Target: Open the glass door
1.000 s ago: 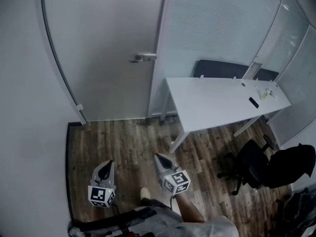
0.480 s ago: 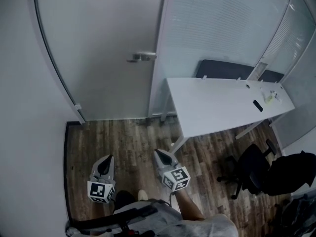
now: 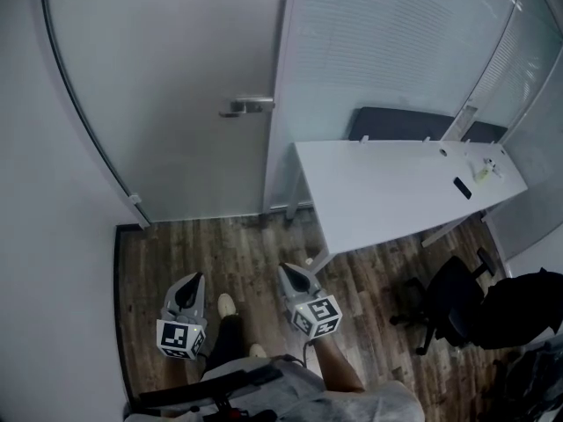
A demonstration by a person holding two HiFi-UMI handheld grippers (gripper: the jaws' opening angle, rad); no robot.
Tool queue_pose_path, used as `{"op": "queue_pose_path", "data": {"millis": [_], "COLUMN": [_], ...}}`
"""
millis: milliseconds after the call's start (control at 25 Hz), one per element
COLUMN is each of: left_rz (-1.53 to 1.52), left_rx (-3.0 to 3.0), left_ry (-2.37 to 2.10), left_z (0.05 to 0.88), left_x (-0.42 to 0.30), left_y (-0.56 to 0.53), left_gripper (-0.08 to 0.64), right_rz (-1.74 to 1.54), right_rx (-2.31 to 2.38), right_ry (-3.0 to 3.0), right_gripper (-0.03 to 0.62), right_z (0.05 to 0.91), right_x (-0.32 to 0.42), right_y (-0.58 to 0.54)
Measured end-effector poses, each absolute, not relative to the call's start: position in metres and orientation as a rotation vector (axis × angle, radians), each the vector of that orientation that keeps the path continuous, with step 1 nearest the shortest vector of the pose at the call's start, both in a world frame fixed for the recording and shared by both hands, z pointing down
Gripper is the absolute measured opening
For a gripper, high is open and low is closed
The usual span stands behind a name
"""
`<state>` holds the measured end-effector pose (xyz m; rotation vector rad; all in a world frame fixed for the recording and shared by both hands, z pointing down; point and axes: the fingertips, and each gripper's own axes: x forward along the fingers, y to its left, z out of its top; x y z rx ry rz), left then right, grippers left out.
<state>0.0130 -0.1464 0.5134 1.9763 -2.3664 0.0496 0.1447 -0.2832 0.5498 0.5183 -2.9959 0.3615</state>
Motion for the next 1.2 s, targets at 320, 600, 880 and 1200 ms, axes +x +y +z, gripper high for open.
{"op": "queue_pose_path", "data": {"millis": [320,600,880,1200], "left_rz": [0.052,0.051,0.045,0.054], "left_rx": [2.009,2.047,2.081,2.136], "left_ry": [-2.326,-2.299,-2.264,-2.216], "left_z": [0.516,0.508,0.505,0.505], "left_x": [-0.028,-0.073,-0.113,-0.154], "left_y": [-0.184,-0.217,-0.246,-0.28], "left_gripper": [0.003,0.003,0.003,0.003], "right_rz": [0.365,0.381,0.382,0.37], "right_rx": [0.565,0.598,0.64,0.695], "right_ry": [-2.985,-2.973,-2.956,-2.943], "right_gripper": [0.002,0.002,0.002,0.002], "right_z": [0.55,0.547,0.546,0.542], "right_x": [0.108,0.066,0.027,-0.009], "right_y": [-0.315,-0.342,-0.365,-0.394]}}
